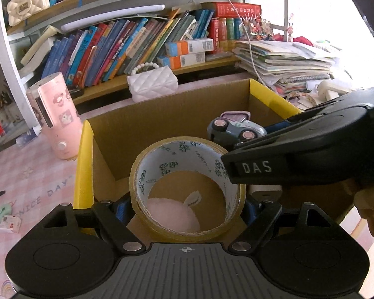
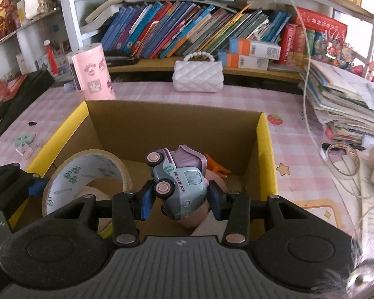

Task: Organize objects
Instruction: 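Open the right tool to drop the truck into the box while the left tool releases the tape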

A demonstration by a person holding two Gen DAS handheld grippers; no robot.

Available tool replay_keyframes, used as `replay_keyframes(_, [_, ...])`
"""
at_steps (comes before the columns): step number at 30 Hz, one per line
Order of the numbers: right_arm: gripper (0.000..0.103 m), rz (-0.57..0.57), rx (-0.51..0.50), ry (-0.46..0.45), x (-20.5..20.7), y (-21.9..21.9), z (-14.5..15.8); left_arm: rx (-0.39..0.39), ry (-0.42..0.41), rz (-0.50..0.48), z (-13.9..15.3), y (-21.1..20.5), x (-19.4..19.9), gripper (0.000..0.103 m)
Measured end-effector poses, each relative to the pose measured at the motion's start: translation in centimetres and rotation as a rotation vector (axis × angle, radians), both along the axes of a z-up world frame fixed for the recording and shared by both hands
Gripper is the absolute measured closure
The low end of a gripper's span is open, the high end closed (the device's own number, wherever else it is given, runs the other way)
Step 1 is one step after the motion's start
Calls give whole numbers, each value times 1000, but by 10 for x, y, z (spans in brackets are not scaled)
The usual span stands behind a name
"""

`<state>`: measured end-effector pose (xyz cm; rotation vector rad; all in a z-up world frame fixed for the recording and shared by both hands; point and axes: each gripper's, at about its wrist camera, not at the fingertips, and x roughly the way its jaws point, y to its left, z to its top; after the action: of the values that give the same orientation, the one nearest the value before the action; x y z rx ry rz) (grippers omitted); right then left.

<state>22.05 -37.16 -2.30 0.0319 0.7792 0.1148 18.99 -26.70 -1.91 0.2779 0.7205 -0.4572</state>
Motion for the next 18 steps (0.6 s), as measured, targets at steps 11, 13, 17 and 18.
replay_keyframes(11, [61, 50, -9, 79, 12, 10, -9, -18, -25, -2, 7, 16, -15, 18])
replay_keyframes(13, [61, 59, -17, 96, 14, 11, -11, -12, -21, 0, 7, 16, -15, 18])
replay_keyframes(17, [61, 81, -31, 119, 16, 13, -13, -28, -10, -3, 9, 18, -19, 15])
replay_keyframes(18, [61, 85, -34, 124, 17, 14, -14, -33, -13, -5, 10, 18, -20, 12])
